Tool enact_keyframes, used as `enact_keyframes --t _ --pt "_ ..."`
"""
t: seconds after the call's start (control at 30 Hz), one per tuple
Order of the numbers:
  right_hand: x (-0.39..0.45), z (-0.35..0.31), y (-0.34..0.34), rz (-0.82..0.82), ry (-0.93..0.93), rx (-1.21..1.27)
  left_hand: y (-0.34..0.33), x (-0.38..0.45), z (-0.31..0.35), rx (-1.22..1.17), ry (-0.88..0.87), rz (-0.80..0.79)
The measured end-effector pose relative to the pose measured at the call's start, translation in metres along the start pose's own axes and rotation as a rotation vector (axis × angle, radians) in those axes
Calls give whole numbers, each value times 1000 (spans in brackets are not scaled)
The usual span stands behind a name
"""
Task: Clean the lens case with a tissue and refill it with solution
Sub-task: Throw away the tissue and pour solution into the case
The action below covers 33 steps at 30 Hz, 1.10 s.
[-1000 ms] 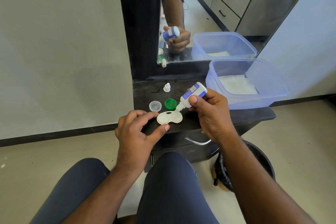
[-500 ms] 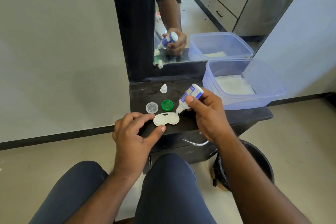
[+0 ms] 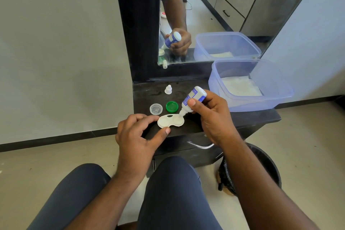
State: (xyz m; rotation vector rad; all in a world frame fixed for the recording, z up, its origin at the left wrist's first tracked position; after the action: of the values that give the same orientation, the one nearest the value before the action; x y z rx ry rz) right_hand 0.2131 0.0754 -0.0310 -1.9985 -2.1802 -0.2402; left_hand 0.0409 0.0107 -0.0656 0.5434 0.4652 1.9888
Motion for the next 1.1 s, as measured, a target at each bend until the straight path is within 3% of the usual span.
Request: enact_keyframes --t 0.53,1.1 --pt "-1 1 -1 157 31 153 1 2 -1 -23 -12 -3" --pt "-2 1 -2 99 8 74 0 -1 0 -1 -18 -1"
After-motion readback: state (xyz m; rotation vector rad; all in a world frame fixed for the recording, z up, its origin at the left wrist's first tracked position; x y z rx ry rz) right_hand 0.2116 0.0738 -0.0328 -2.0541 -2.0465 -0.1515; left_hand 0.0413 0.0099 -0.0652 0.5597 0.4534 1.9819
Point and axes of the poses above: each hand's wrist, its own x-axis towards the middle knuckle, its own y-axis out of the back of the hand, z = x × y, the point moved 1 cm from there along x, towards the middle knuckle, and after that the axes turned 11 degrees about y, right-handed, at the moved point
